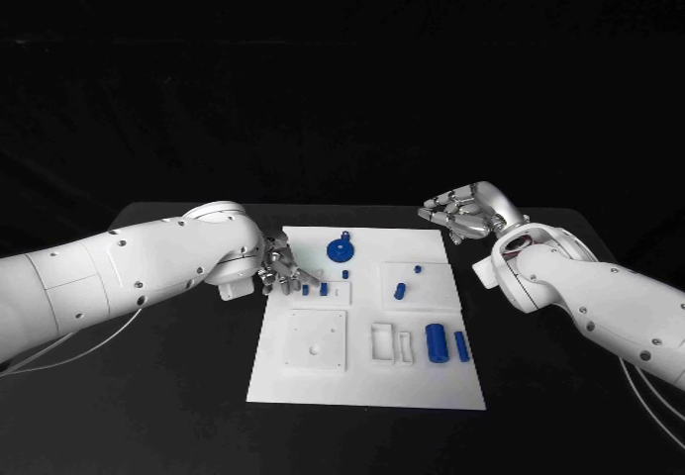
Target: Assemble the parts on the task board
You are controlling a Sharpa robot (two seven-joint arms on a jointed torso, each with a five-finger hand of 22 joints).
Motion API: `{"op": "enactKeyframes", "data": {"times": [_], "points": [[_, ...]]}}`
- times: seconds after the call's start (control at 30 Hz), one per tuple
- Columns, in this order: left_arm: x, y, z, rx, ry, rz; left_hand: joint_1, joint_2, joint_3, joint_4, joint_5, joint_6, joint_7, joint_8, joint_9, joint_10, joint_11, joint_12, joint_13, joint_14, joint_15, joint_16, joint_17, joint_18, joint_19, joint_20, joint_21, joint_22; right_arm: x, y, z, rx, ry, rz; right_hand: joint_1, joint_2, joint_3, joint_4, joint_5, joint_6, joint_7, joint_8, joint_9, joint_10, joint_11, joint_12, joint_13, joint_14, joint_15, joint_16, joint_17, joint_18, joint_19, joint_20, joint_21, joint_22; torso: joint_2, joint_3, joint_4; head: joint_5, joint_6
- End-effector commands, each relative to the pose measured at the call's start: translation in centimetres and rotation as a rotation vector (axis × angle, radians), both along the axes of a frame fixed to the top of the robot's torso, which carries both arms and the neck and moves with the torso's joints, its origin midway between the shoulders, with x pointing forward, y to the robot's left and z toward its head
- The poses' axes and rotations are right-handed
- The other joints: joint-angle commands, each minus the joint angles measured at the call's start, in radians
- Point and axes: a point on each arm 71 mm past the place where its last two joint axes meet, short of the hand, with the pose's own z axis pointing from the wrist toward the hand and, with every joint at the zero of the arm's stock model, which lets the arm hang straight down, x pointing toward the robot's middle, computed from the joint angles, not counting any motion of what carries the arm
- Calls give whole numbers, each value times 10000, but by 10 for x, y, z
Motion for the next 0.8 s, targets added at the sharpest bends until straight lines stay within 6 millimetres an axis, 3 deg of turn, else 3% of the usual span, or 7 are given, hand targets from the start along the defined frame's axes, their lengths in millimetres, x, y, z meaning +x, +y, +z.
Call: {"op": "enactKeyframes", "data": {"times": [0.03,0.37,0.47,0.53,0.6,0.7,0.8], "points": [[-1,1,-1,-625,-39,297,35,-52,-51,2,-12,-476,154,174,-1226,389,110,-203,-37,-13,114,-49,-150,-20,8,139,-116,167,0,1,0,-10,-33,113,-33,-52,-43,19,49,-48,2,5,-11,-56,19,-31,-9,-26,-16,-59,-15,108,425,86,-12,-8,3,0,0,-14,-10],[-2,8,8,-2026,-493,591,151,13,-41,-325,13,-1108,344,492,-2165,126,263,-456,-65,-229,224,-22,-456,1,-64,232,-300,143,0,0,-1,-15,-34,85,-33,-52,-43,19,49,-48,2,5,-11,-56,19,-31,-9,-26,-16,-59,-15,108,425,86,-12,-8,3,4,9,-55,35],[-1,6,15,-2927,-1310,388,904,344,67,-926,39,-1136,499,517,-2236,-950,627,-1244,-442,-1123,575,-754,-944,-24,-733,544,-922,-145,0,-1,0,-17,-43,72,-41,-57,-50,20,54,-68,8,5,-11,-64,22,-39,-17,-25,-13,-61,-16,110,425,89,-12,-13,-2,5,6,-77,52],[-1,4,21,-3416,-1992,125,1420,461,7,-1367,719,-1069,592,487,-2420,-1564,873,-1839,-606,-1599,842,-1689,-1605,30,-1156,833,-1638,-716,0,-2,0,-19,-50,56,-41,-57,-50,20,54,-68,8,5,-11,-64,22,-39,-17,-25,-13,-61,-16,110,425,89,-12,-13,-3,1,15,-101,63],[-1,2,28,-3844,-2844,-225,2328,730,253,-1934,952,-981,618,424,-2653,-1669,900,-2121,-623,-1673,884,-2059,-1958,72,-1135,910,-2004,-1081,0,-2,0,-19,-57,38,-38,-58,-50,19,56,-87,14,2,-13,-65,25,-41,-20,-29,-12,-69,-22,111,424,89,-18,-17,-7,-1,24,-106,69],[-1,-3,36,-4105,-4052,-751,3160,771,538,-2570,1186,-735,679,154,-2986,-1886,1005,-2416,-640,-1918,947,-2431,-2263,95,-1258,939,-2262,-1211,0,-3,0,-13,-73,18,-38,-58,-50,19,56,-87,14,2,-13,-65,25,-41,-20,-29,-12,-69,-22,111,424,89,-18,-17,-7,8,27,-101,92],[-2,-9,43,-4032,-5360,-1427,3244,705,621,-2784,825,-735,643,-86,-3317,-1906,994,-2451,-652,-1593,907,-2291,-2322,199,-1053,924,-2158,-1002,0,-4,0,12,-100,5,-35,-65,-48,17,54,-95,16,6,-11,-100,30,-83,-56,-50,-6,-114,-60,118,410,95,-99,-43,-1,6,22,-87,116]]}}
